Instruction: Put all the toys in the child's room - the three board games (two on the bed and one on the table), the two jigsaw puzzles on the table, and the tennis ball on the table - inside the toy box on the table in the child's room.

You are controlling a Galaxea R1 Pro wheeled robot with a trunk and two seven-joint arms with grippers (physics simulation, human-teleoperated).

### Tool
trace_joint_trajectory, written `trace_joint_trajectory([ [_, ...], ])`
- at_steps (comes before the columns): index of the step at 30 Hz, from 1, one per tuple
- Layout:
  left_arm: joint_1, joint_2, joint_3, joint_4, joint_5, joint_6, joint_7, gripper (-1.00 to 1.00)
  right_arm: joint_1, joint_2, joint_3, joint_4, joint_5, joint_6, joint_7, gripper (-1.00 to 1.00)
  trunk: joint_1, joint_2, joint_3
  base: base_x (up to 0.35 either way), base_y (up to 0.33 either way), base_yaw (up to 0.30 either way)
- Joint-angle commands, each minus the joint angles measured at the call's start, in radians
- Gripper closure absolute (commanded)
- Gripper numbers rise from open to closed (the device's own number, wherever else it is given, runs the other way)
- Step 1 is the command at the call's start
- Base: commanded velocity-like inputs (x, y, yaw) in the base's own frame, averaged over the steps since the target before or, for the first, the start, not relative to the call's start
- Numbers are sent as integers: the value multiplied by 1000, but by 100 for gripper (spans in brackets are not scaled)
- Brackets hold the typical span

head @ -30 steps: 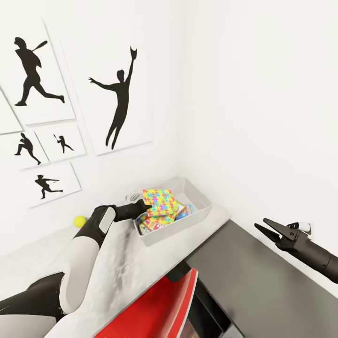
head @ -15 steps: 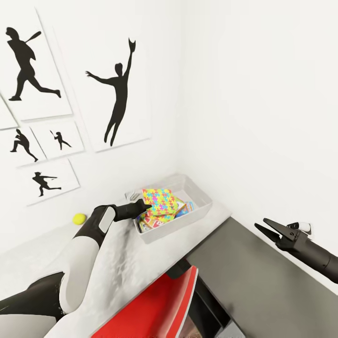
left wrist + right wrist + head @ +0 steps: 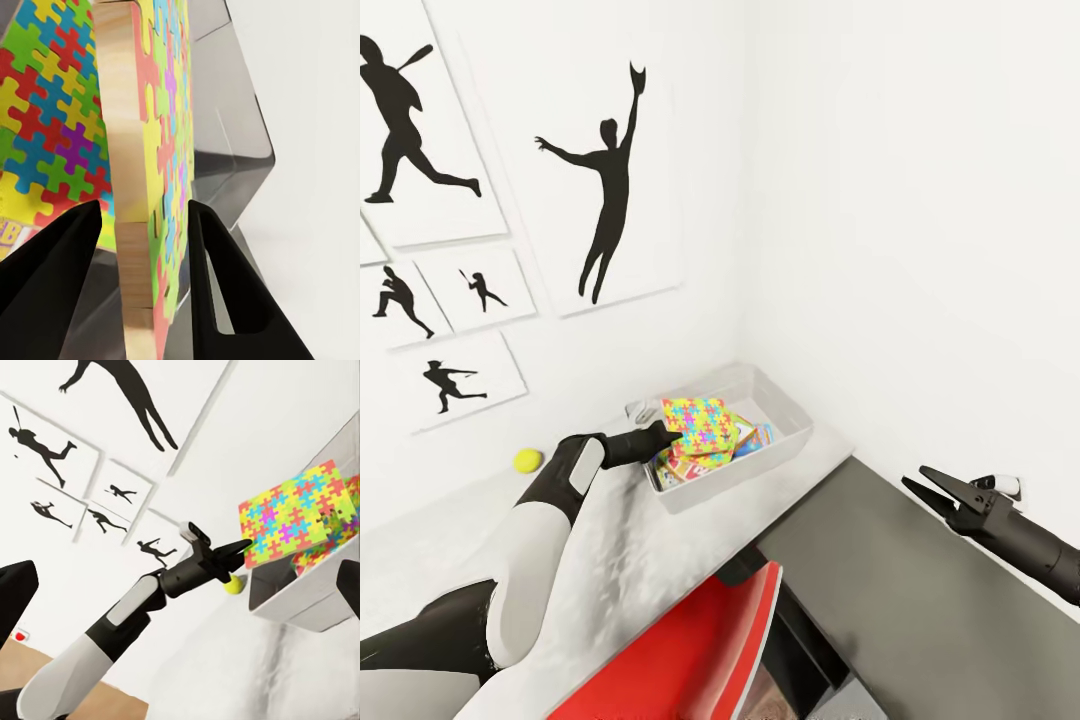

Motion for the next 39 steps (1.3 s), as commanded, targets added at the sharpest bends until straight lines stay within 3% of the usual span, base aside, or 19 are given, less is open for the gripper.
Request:
trace_joint_trajectory([
  [1, -1, -1, 7, 0, -1, 6, -4, 100, -1, 0, -1, 1, 4, 5, 2, -100, 1, -2, -4, 0, 0, 0],
  [5, -1, 1, 8, -2, 0, 3, -7, 100, -1, 4, -2, 3, 48, 4, 5, -100, 1, -2, -10, 0, 0, 0],
  [8, -1, 2, 9, -2, 0, 1, -7, 100, -1, 5, -2, 4, 57, 4, 7, -100, 1, -2, -15, 0, 0, 0],
  [26, -3, 3, 11, -45, 1, -3, -6, 100, 0, 6, -2, 4, 63, 4, 9, -100, 1, -2, -40, 0, 0, 0],
  [39, -27, 2, 12, -46, 2, -4, -6, 100, 0, 6, -2, 4, 63, 1, 9, -100, 1, -2, -42, 0, 0, 0],
])
